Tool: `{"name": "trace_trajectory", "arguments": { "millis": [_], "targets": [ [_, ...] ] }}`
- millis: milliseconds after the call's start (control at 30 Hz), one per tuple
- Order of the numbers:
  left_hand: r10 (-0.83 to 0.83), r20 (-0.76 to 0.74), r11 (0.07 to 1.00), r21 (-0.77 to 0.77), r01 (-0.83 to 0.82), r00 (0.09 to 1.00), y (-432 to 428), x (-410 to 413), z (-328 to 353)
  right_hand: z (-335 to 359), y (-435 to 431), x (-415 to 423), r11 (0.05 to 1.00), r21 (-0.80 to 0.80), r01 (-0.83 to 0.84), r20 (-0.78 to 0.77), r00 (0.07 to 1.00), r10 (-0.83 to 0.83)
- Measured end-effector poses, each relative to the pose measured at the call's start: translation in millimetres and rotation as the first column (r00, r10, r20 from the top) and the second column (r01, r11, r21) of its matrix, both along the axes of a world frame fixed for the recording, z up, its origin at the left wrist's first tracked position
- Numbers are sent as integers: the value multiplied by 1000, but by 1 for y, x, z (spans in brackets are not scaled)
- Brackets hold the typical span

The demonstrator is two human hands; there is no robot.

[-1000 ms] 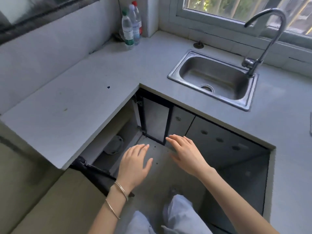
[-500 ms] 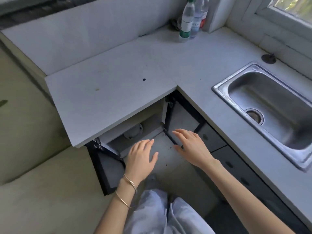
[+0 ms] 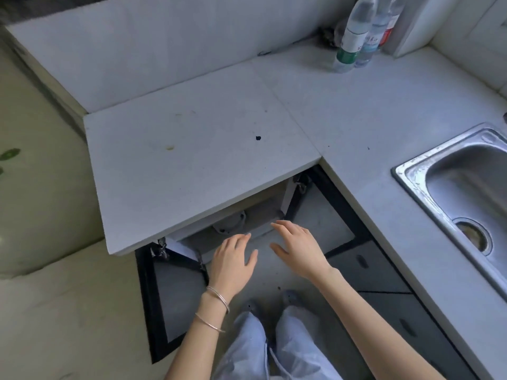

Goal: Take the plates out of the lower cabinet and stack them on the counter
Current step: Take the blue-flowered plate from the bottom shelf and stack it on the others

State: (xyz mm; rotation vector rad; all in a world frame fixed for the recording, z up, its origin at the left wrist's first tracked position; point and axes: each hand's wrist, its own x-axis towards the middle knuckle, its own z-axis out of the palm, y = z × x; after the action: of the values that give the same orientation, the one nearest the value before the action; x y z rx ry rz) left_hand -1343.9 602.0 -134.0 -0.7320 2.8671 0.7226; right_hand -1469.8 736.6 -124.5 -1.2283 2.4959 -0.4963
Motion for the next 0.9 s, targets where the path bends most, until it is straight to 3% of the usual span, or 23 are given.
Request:
{"name": "trace_trajectory", "arguments": {
  "millis": [233,433,900],
  "targets": [
    [222,11,974,44,-222,975,-21,-36,-126,-123,-51,-38,997,-57,44,135,990,-36],
    [293,45,955,-71,-290,955,-67,-47,-255,-252,-80,-68,992,-124,33,176,984,-11],
    [236,25,958,-176,-228,972,-145,-61,-548,-557,-146,-118,971,-193,-142,142,975,171]
  ]
}}
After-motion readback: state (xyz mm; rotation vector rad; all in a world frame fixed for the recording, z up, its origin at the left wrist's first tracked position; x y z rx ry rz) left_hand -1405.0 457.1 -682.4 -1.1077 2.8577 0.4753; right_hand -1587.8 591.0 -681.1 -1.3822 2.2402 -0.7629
